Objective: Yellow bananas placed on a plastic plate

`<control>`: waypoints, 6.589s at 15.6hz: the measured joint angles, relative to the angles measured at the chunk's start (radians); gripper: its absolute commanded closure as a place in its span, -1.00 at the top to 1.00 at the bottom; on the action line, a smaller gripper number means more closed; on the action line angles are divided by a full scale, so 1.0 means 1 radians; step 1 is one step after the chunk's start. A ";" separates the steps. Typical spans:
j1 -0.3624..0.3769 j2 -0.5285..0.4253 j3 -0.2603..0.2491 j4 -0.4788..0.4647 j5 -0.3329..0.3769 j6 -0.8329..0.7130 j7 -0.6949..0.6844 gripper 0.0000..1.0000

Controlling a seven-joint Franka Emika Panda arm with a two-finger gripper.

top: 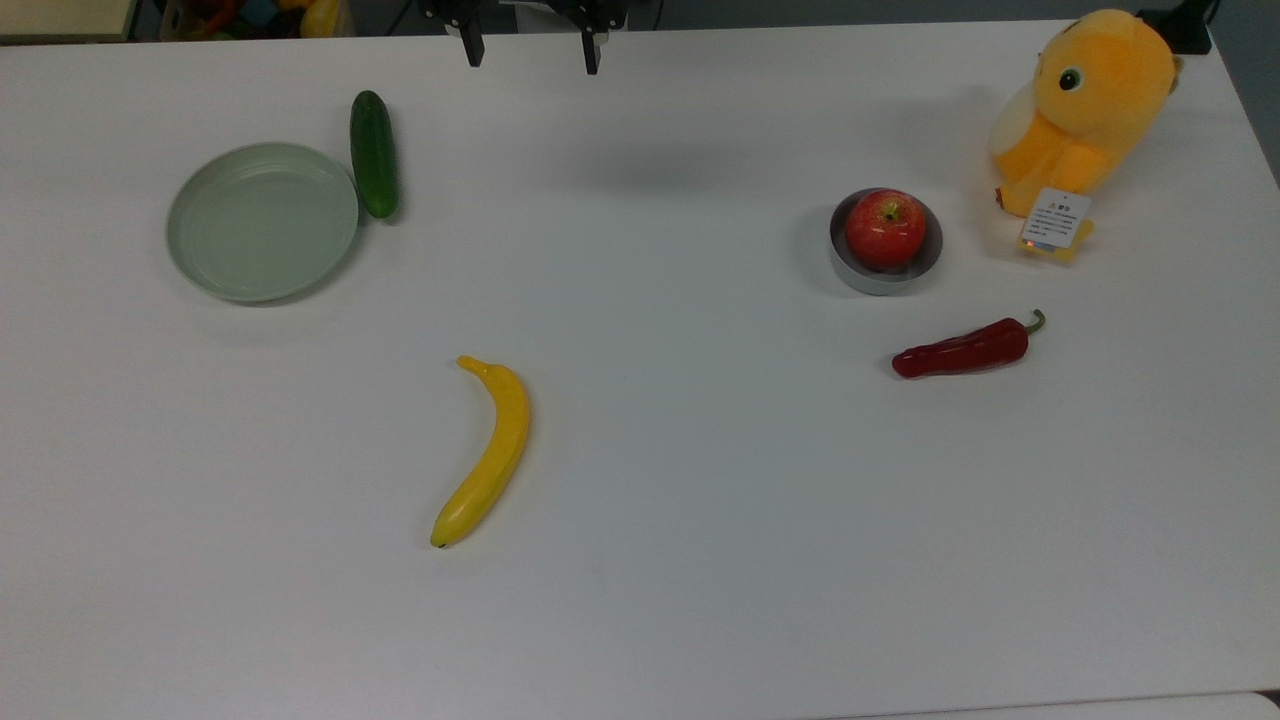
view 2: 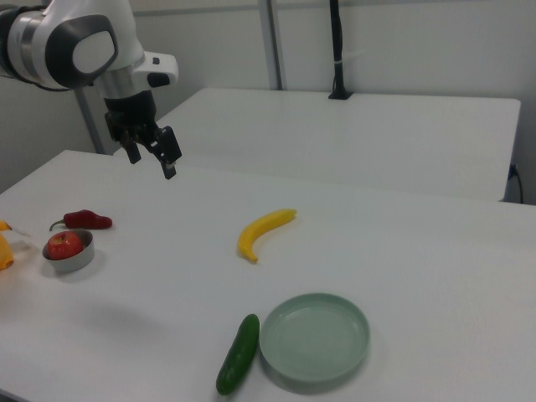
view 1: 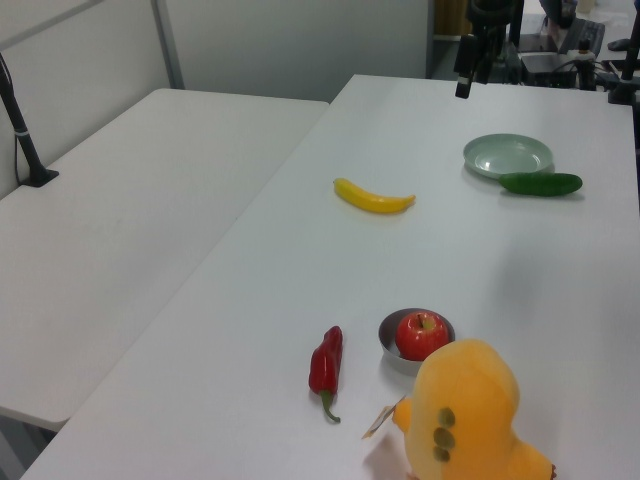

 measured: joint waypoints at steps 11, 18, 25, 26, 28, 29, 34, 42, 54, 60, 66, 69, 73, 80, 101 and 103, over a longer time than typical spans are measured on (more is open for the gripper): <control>0.000 0.000 0.000 -0.001 0.034 0.000 -0.038 1.00; 0.018 0.020 0.002 -0.009 0.034 0.018 -0.038 1.00; 0.023 0.059 0.004 -0.028 0.034 0.137 -0.039 1.00; 0.024 0.074 0.004 -0.029 0.034 0.167 -0.040 1.00; 0.024 0.108 0.004 -0.032 0.034 0.256 -0.043 1.00; 0.024 0.135 0.004 -0.032 0.034 0.320 -0.044 1.00; 0.020 0.308 0.004 0.012 0.029 0.471 -0.045 1.00; -0.040 0.539 0.002 0.118 -0.069 0.513 -0.045 1.00; -0.039 0.729 0.012 0.252 -0.187 0.589 -0.045 -0.56; -0.035 0.730 0.017 0.258 -0.298 0.589 -0.020 -0.56; -0.063 0.699 0.022 0.269 -0.310 0.589 -0.009 -0.56; -0.100 0.586 0.030 0.209 -0.311 0.588 -0.009 -0.56; -0.118 0.420 0.032 0.048 -0.312 0.499 -0.021 -0.54; -0.149 0.290 0.031 -0.016 -0.338 0.145 -0.038 -0.51; -0.330 0.285 -0.051 -0.099 -0.514 0.122 -0.048 1.00; -0.330 0.285 -0.051 -0.099 -0.514 0.122 -0.048 1.00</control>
